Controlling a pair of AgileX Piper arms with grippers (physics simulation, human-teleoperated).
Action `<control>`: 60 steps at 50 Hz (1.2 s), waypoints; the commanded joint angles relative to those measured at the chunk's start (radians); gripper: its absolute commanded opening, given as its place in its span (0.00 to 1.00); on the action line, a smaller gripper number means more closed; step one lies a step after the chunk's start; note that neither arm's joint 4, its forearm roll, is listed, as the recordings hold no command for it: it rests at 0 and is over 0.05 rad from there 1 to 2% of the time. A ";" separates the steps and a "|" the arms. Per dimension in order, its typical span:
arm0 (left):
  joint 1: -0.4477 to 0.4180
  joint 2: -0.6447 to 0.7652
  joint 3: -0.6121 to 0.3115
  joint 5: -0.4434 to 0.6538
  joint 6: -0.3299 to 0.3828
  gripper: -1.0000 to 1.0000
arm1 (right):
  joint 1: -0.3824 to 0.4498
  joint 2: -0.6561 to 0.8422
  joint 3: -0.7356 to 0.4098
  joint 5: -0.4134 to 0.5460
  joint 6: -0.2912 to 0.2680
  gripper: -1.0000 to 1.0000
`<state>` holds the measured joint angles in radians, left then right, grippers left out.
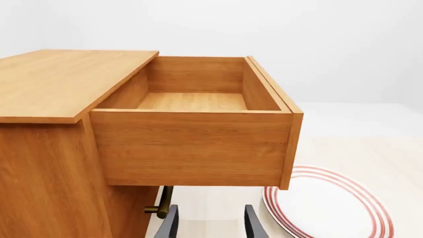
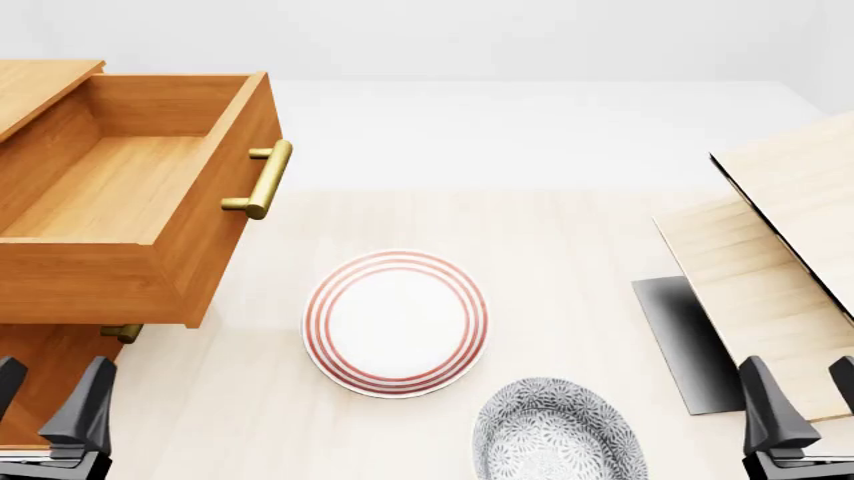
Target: Close the top drawer of the cabinet.
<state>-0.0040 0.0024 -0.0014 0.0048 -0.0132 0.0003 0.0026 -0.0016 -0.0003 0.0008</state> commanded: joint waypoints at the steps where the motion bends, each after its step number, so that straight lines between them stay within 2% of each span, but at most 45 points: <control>1: 0.002 0.004 -0.003 -0.002 0.012 1.00 | 0.000 0.006 -0.003 -0.002 -0.001 1.00; 10: 0.015 0.039 0.000 -0.027 0.006 1.00 | 0.000 0.007 -0.003 -0.003 -0.001 1.00; 19: 0.014 0.014 0.001 -0.018 0.034 1.00 | -0.001 0.005 -0.003 -0.001 0.000 1.00; 39: 0.012 -0.002 -0.007 -0.024 0.043 1.00 | 0.000 0.007 -0.003 -0.003 -0.001 1.00; 44: -0.002 -0.002 -0.026 -0.025 0.043 1.00 | 0.000 0.007 -0.003 -0.003 -0.001 1.00; 60: -0.052 -0.002 0.001 -0.042 0.085 1.00 | 0.000 0.007 -0.003 -0.003 -0.001 1.00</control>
<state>-0.0250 0.0008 -0.0060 -0.0335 0.0536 0.0000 0.0092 -0.0046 -0.0031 0.0001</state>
